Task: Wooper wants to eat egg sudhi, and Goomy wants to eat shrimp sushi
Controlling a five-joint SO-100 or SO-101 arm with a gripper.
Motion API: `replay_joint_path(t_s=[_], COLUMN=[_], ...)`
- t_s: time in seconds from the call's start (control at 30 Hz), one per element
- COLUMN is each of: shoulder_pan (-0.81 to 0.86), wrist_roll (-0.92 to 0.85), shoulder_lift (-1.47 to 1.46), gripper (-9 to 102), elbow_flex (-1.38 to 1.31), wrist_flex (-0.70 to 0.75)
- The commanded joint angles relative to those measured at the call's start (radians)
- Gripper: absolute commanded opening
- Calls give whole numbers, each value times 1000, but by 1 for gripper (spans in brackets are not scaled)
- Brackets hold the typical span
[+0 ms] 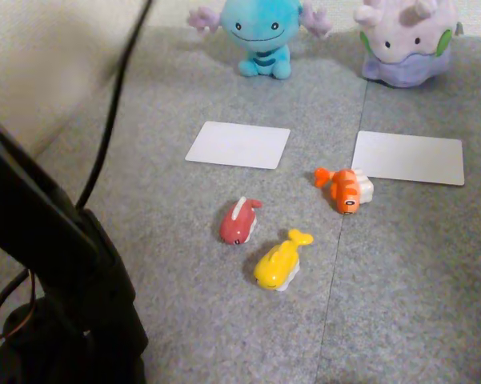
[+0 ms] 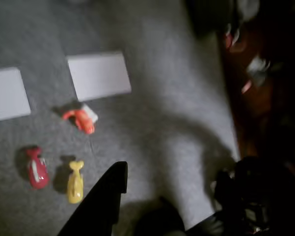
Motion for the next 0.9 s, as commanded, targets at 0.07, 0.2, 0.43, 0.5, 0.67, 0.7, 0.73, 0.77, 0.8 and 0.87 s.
replay_joint_path(t_s=[0.07, 0.2, 0.43, 0.5, 0.67, 0.7, 0.73, 0.77, 0.8, 0.87], shoulder_pan=[-20, -31, -132, -166, -293, -316, -331, -339, -341, -337], wrist_roll=[8, 11, -11, 26, 109, 104, 103, 98, 95, 81], shoulder_lift=[133, 161, 172, 164, 155, 155, 155, 160, 164, 170], gripper=[33, 33, 33, 33, 33, 33, 33, 33, 33, 33], elbow_flex=[-34, -34, -34, -23, 169, 235, 302, 371, 437, 571], wrist_flex=[29, 28, 28, 29, 29, 29, 29, 29, 29, 29])
